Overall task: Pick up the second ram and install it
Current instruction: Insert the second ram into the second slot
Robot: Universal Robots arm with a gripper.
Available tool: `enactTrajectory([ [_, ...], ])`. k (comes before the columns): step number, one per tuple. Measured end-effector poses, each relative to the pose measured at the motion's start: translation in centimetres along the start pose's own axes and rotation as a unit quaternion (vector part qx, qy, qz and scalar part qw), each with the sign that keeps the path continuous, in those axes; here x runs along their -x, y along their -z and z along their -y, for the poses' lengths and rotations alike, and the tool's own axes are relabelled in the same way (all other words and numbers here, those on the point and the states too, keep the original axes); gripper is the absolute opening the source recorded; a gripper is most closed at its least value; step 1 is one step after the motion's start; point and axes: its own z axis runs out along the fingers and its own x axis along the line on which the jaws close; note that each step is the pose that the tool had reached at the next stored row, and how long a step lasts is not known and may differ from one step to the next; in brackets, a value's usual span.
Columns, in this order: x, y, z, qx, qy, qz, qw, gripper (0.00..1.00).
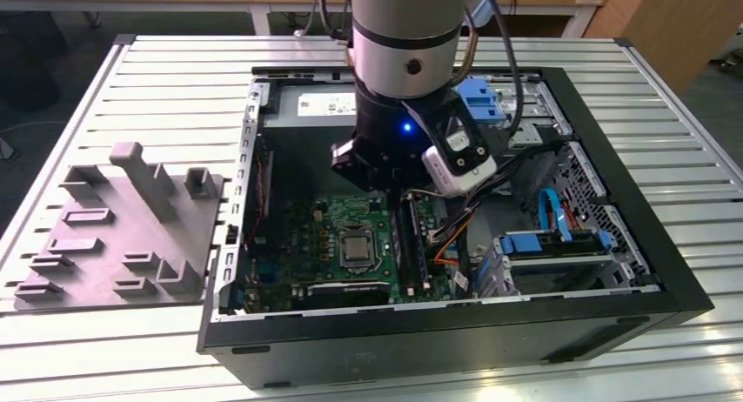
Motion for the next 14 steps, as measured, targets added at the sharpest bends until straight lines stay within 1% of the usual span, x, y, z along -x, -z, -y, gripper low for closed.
enactTrajectory([
  [3,0.01,-0.14,0.00,0.0000,0.000,0.0000,1.0000,0.11],
  [5,0.14,-0.22,0.00,0.0000,0.000,0.0000,1.0000,0.11],
  [14,1.05,-0.58,0.00,0.0000,0.000,0.0000,1.0000,0.11],
])
